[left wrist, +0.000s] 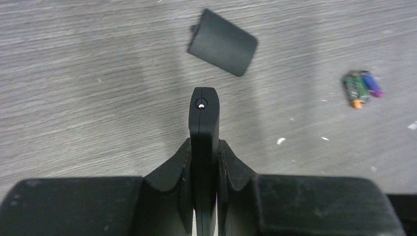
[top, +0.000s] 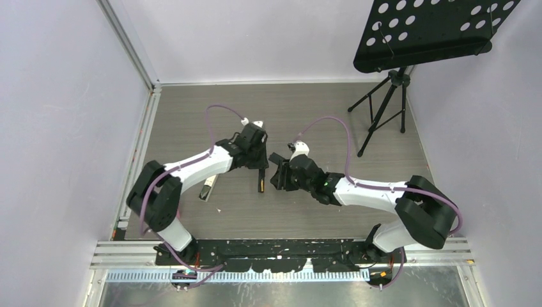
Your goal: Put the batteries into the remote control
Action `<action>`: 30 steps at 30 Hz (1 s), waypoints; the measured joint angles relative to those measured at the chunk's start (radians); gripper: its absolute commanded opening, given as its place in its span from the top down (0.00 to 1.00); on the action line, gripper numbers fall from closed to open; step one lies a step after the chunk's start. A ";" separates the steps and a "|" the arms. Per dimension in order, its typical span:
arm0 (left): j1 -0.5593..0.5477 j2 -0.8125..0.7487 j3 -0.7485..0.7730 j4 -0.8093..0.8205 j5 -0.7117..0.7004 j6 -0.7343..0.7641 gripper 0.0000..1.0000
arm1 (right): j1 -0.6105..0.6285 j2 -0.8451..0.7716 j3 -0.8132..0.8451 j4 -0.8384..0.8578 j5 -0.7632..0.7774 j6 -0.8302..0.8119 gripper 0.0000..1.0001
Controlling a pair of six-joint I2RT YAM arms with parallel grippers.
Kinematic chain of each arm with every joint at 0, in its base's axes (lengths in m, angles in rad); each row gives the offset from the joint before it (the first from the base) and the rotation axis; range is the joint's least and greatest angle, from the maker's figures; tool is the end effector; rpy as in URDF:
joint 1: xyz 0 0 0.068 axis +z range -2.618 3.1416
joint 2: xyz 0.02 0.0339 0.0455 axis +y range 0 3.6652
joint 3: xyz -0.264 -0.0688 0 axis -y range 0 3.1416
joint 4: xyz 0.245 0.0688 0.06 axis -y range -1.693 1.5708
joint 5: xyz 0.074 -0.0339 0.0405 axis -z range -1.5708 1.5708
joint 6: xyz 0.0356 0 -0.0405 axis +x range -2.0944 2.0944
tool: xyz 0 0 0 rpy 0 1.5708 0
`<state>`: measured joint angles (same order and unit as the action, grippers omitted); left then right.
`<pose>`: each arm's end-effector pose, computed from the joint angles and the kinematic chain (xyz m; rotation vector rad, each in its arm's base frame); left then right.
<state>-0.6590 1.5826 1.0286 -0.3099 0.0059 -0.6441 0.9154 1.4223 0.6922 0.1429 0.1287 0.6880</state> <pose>0.2641 -0.2048 0.2163 0.0215 2.5237 -0.5706 0.1831 0.2307 0.1953 -0.1788 2.2528 0.7681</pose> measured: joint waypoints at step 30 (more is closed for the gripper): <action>-0.157 0.262 0.267 -0.401 -0.481 -0.122 1.00 | 0.000 0.106 0.090 -0.336 0.042 0.121 0.43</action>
<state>-0.8158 1.8446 1.2961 -0.7113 -0.4755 -0.7662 0.9154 1.5284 0.7818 -0.1928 0.1703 0.8089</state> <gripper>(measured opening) 0.177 0.580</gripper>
